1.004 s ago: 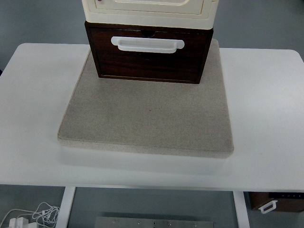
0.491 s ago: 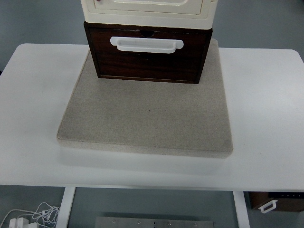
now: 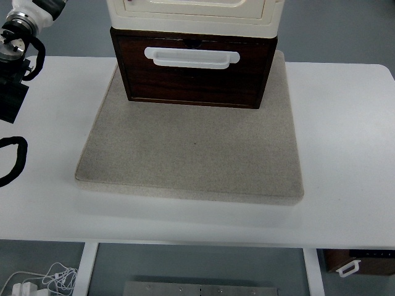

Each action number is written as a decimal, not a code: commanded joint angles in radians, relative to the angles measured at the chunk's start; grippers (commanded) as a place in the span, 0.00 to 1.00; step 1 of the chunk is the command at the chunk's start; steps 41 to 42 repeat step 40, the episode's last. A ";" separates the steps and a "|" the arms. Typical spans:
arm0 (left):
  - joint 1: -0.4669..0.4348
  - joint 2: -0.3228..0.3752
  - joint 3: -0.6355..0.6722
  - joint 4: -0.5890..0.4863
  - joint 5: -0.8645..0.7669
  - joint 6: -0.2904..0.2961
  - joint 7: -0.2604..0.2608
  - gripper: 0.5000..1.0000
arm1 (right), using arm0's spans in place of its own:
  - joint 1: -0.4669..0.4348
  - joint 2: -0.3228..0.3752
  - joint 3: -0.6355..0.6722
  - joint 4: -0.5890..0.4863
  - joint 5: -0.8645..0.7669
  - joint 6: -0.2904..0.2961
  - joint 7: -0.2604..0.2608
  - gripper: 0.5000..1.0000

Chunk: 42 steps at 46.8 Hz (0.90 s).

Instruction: Close the drawer under the combination cabinet

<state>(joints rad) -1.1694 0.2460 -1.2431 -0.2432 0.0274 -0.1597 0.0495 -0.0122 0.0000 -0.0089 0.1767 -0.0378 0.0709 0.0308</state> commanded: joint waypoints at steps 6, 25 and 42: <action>0.020 -0.033 0.002 0.016 -0.057 -0.001 -0.002 0.99 | 0.000 0.000 0.004 0.000 0.001 0.000 0.000 0.90; 0.053 -0.066 0.004 0.047 -0.060 -0.015 -0.003 0.99 | 0.001 0.000 0.004 0.000 0.001 0.001 0.000 0.90; 0.070 -0.093 0.004 0.036 -0.058 -0.017 -0.008 0.99 | 0.001 0.000 0.004 0.000 0.001 0.001 -0.002 0.90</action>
